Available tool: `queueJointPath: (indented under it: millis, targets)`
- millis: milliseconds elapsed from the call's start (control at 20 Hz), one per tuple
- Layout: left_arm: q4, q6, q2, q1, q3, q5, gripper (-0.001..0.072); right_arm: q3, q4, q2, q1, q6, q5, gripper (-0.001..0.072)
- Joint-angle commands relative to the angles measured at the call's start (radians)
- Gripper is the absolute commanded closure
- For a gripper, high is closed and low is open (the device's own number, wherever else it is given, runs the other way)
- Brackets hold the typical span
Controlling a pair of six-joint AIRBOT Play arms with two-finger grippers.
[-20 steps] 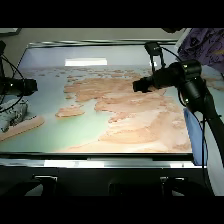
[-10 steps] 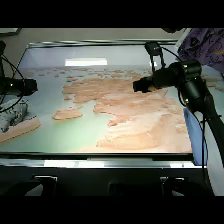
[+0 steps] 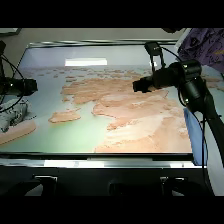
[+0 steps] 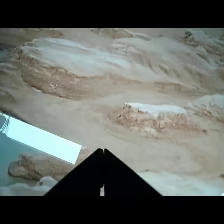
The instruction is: Fold the clothes and pants, and hang the long-sleeved shirts on hangers.
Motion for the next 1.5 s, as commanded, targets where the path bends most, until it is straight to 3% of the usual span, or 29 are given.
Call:
queueJointPath:
  millis: [0, 50, 100, 150, 200, 350, 550, 700, 950, 1250, 1300, 1350, 1400, 1450]
  targets:
    - [-0.005, -0.006, 0.0, 0.0, 0.0, -0.006, 0.0685, 0.0, -0.001, 0.0, 0.001, 0.0, 0.002, 0.0683]
    - [-0.007, -0.027, 0.0, 0.0, -0.001, -0.024, 0.068, 0.0, -0.001, 0.0, 0.001, 0.0, 0.005, 0.0683]
    - [-0.004, -0.038, -0.001, 0.0, -0.002, -0.024, 0.0602, 0.0, -0.001, 0.0, 0.001, 0.0, 0.007, 0.0683]
    - [0.003, -0.055, -0.005, 0.001, -0.002, -0.028, 0.04, 0.0, -0.001, 0.0, 0.001, 0.0, 0.009, 0.0683]
    - [0.027, -0.103, -0.011, 0.005, -0.003, -0.049, -0.0013, 0.0, -0.001, 0.0, 0.001, 0.0, 0.009, 0.0683]
    - [0.086, -0.143, -0.039, 0.135, -0.003, -0.043, -0.0013, 0.0, -0.001, 0.0, 0.001, 0.0, 0.025, 0.0682]
    - [0.074, -0.142, -0.127, 0.418, -0.004, 0.049, -0.0013, 0.0, 0.004, 0.0, 0.001, 0.001, 0.057, 0.0682]
    - [0.051, -0.169, -0.236, 0.55, -0.06, 0.171, -0.0013, 0.0, 0.014, 0.0, 0.001, 0.0, 0.055, 0.0682]
    - [0.037, -0.17, -0.402, 0.64, -0.104, 0.351, -0.0013, 0.001, 0.014, 0.0, 0.001, 0.0, 0.053, 0.0682]
    - [0.037, -0.174, -0.546, 0.654, -0.103, 0.47, -0.0013, 0.001, 0.014, 0.0, 0.001, 0.0, 0.052, 0.0682]
    - [0.037, -0.174, -0.557, 0.654, -0.103, 0.472, 0.0097, 0.0, 0.014, 0.0, 0.001, 0.0, 0.051, 0.0682]
    - [0.035, -0.174, -0.56, 0.654, -0.103, 0.463, 0.0515, 0.001, 0.014, 0.0, 0.001, 0.0, 0.051, 0.0682]
    - [0.023, -0.169, -0.555, 0.653, -0.101, 0.449, 0.069, 0.001, 0.014, 0.0, 0.001, 0.001, 0.049, 0.068]
    - [0.0, -0.164, -0.547, 0.648, -0.092, 0.424, 0.0691, 0.001, 0.014, 0.0, 0.001, 0.001, 0.046, 0.068]
